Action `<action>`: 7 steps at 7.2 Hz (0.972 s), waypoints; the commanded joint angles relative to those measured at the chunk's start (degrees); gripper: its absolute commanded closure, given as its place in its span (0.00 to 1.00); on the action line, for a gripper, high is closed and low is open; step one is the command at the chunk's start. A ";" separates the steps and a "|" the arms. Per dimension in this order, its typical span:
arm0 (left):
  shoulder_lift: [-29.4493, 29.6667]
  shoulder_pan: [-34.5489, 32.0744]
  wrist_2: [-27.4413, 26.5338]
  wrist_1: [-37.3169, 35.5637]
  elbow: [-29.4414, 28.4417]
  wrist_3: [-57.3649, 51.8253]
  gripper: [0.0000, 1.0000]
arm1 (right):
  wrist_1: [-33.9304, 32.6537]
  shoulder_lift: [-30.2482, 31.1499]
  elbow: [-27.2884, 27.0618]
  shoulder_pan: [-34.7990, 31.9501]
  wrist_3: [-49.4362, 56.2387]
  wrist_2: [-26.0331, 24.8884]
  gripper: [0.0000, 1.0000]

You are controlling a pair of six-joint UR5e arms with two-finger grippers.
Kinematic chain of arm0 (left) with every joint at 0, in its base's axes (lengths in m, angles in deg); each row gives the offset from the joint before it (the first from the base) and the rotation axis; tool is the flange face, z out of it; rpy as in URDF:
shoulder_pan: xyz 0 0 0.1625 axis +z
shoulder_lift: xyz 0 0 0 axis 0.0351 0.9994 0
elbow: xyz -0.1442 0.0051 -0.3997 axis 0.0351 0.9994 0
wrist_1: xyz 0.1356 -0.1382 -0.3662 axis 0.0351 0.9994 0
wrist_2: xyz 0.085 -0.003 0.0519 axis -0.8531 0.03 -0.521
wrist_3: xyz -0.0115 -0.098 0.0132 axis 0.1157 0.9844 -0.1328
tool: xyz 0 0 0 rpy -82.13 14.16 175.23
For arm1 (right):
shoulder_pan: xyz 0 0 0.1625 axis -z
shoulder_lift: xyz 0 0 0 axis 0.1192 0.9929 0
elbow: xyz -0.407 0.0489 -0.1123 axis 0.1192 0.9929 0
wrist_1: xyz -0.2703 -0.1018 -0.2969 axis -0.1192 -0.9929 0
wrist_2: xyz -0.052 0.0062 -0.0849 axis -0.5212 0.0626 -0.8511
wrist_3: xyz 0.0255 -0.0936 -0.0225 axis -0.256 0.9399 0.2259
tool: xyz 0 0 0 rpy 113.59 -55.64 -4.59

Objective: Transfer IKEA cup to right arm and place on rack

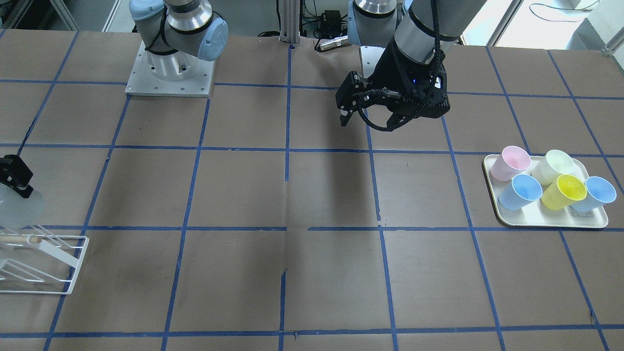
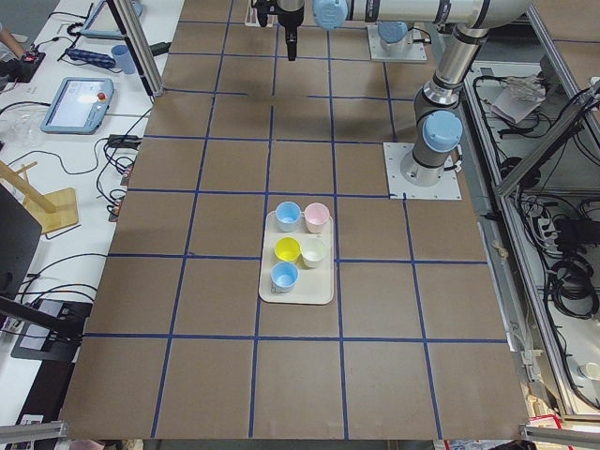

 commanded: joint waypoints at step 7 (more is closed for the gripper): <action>-2.08 0.26 -8.87 -0.24 -1.33 -0.41 0.00 | -2.27 -3.71 -0.26 1.22 0.91 -0.01 0.69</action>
